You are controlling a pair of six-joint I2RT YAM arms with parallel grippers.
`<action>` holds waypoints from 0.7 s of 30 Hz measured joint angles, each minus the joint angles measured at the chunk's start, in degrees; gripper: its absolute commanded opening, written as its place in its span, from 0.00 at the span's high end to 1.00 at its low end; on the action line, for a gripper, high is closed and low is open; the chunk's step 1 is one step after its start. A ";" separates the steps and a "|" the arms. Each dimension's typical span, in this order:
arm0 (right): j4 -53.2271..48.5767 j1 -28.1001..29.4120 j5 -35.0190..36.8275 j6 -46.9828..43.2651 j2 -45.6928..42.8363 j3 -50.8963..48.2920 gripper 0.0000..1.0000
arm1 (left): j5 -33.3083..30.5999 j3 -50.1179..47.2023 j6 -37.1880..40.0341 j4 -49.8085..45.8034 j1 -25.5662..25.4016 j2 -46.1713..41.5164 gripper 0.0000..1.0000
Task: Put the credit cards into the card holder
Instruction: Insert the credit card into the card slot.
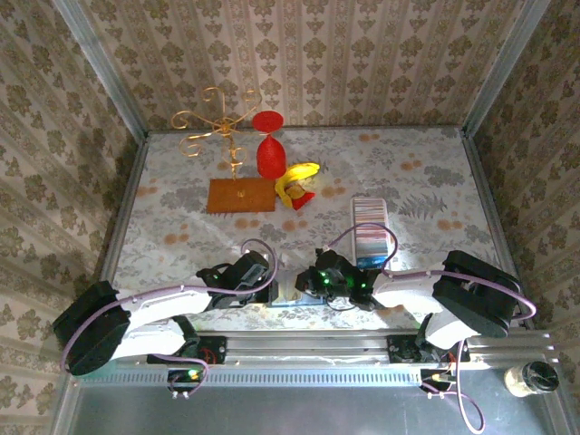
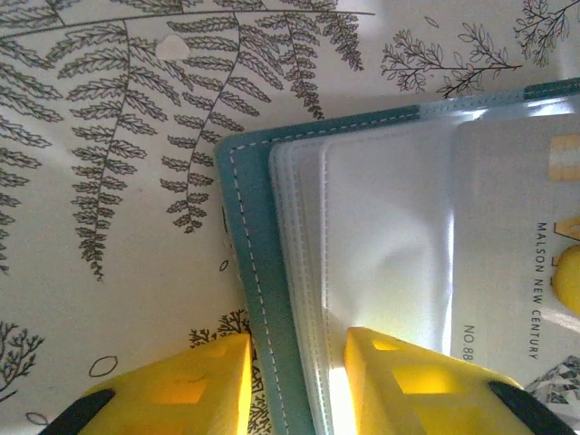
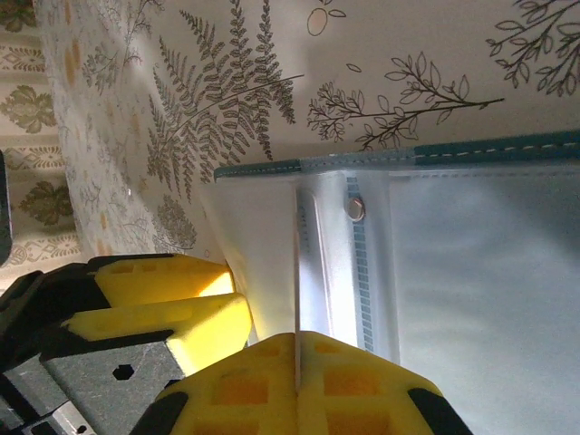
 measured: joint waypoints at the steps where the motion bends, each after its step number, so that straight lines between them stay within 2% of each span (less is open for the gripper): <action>1: -0.04 0.00 0.00 0.04 0.00 -0.07 1.00 | 0.02 0.00 0.00 0.11 0.00 0.02 0.68; 3: -0.07 0.00 0.04 0.09 0.00 -0.15 0.91 | 0.09 0.02 -0.02 0.26 0.00 0.11 0.68; 6: -0.26 0.00 0.02 0.20 0.00 -0.37 0.89 | 0.13 0.04 0.00 0.42 -0.07 0.20 0.68; 10: -1.64 0.07 0.04 -0.22 0.00 -0.35 0.79 | 0.15 0.13 0.00 0.74 -0.09 0.48 0.69; 21: -8.31 0.11 -0.24 -3.80 1.16 2.27 0.76 | 0.15 0.17 -0.04 0.85 -0.48 0.44 0.71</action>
